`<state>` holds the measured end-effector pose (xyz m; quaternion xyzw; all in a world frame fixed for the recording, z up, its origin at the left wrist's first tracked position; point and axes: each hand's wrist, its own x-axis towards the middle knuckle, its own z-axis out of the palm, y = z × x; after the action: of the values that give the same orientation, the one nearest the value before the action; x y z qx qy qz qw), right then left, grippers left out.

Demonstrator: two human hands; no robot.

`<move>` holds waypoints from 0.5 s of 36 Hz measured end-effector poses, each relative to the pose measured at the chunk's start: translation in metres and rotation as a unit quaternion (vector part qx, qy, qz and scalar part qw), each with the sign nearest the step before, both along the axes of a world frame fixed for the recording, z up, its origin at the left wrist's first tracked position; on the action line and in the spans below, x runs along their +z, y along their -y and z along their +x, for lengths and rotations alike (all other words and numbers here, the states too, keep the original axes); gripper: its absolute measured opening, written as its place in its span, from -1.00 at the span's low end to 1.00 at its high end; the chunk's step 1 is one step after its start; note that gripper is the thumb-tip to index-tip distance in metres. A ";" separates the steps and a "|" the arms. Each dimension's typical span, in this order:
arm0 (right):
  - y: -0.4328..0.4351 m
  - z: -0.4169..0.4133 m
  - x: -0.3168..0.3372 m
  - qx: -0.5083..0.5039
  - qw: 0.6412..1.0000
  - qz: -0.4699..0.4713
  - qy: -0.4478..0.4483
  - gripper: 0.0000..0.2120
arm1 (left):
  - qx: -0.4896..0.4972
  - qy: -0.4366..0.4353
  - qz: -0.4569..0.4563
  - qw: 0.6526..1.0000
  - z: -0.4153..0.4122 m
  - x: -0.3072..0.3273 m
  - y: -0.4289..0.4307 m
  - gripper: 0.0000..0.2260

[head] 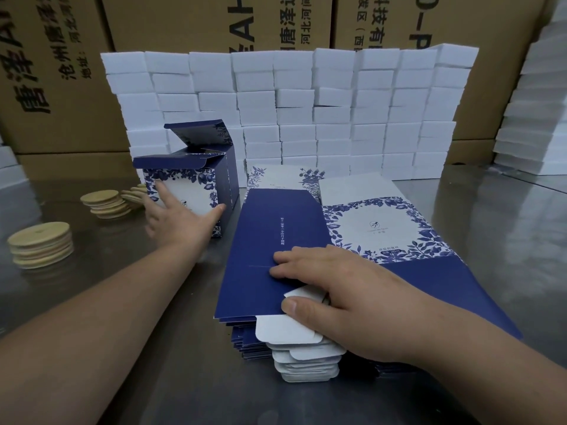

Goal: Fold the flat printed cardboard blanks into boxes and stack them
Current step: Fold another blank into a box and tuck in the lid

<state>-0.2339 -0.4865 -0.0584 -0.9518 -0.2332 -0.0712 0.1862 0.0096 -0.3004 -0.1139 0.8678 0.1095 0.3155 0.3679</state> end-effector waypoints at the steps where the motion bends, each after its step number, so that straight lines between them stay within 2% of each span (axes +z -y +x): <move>1: 0.000 0.000 0.000 0.000 1.000 -0.003 0.000 -0.53 | 0.001 -0.001 0.002 1.000 0.002 0.000 0.000 0.06; 14: 0.000 -0.001 0.001 -0.004 1.000 -0.015 -0.013 -0.52 | 0.011 -0.018 0.032 0.999 0.014 -0.001 0.003 0.06; 18: -0.001 -0.002 0.001 -0.007 1.000 -0.016 -0.016 -0.52 | 0.005 -0.014 0.061 0.998 0.017 -0.003 0.001 0.00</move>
<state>-0.2356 -0.4857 -0.0571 -0.9572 -0.2245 -0.0537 0.1746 0.0268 -0.3011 -0.1169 0.8923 0.0992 0.3116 0.3112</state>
